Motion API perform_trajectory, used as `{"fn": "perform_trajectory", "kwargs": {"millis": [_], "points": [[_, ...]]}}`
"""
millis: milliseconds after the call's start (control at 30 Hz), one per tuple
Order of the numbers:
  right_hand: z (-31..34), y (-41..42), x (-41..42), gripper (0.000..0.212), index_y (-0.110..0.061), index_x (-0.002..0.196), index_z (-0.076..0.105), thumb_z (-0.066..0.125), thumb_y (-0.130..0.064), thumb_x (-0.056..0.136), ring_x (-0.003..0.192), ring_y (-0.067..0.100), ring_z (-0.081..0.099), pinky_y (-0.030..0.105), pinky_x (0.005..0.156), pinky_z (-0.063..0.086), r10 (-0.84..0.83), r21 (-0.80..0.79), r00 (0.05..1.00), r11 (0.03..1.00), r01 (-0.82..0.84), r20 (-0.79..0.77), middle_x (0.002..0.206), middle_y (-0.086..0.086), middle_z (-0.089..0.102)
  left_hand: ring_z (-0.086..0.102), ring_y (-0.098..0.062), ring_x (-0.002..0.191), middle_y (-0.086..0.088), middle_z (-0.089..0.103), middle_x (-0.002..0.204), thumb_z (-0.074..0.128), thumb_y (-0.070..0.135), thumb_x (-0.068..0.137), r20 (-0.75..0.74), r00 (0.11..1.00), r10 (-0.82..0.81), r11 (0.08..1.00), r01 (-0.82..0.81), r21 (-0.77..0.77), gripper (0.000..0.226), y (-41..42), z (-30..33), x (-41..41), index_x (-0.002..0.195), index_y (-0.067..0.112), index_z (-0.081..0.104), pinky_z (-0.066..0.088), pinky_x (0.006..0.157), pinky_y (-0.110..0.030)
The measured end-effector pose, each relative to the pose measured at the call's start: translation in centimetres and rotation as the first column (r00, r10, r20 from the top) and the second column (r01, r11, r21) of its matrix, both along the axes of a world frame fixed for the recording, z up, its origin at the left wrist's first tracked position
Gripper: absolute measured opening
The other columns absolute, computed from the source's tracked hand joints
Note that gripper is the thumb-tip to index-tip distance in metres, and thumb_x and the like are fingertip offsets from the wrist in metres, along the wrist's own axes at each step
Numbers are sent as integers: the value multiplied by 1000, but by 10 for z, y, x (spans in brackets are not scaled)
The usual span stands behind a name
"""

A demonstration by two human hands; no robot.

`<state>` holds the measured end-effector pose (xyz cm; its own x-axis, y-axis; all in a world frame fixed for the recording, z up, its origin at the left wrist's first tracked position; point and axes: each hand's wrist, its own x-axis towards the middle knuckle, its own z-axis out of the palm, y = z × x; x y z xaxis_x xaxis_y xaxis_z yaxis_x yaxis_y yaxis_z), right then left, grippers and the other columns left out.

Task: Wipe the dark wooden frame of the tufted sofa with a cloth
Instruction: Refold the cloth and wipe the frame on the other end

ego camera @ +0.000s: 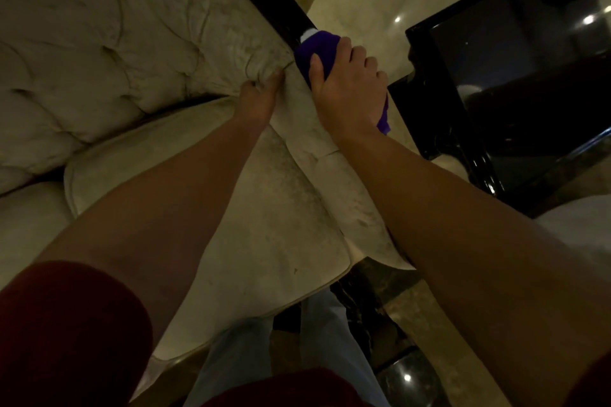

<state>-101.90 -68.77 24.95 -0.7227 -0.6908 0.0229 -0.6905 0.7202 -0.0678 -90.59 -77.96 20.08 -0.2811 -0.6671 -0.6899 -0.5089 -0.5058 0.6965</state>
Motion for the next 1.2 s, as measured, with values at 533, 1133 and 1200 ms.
{"fn": "perform_trajectory", "kwargs": {"millis": [533, 1133, 1200], "points": [[-3, -49, 1, 64, -5, 142, 49, 30, -54, 105, 106, 37, 63, 48, 85, 49, 6, 20, 1000, 1000, -5, -25, 124, 18, 66, 37, -25, 149, -16, 35, 163, 67, 54, 93, 43, 990, 133, 961, -118, -248, 97, -110, 8, 13, 157, -3, 22, 27, 123, -30], [1, -129, -8, 62, -5, 142, 51, 29, -51, 106, 109, 35, 63, 48, 88, 50, 158, -135, 987, 979, -151, 40, 129, 16, 65, 41, -36, 142, -13, 46, 151, 50, 44, 91, 705, 692, 152, 345, 632, -694, 55, -174, 95, 60, 137, 16, 52, 29, 116, -53], [0, -138, -8, 64, -4, 141, 52, 27, -51, 106, 109, 35, 63, 47, 88, 50, 189, -169, 981, 969, -181, 37, 129, 16, 65, 30, -37, 151, -13, 37, 160, 49, 45, 95, 748, 657, 96, 321, 691, -648, 59, -174, 91, 72, 148, 19, 44, 22, 120, -61]]}}
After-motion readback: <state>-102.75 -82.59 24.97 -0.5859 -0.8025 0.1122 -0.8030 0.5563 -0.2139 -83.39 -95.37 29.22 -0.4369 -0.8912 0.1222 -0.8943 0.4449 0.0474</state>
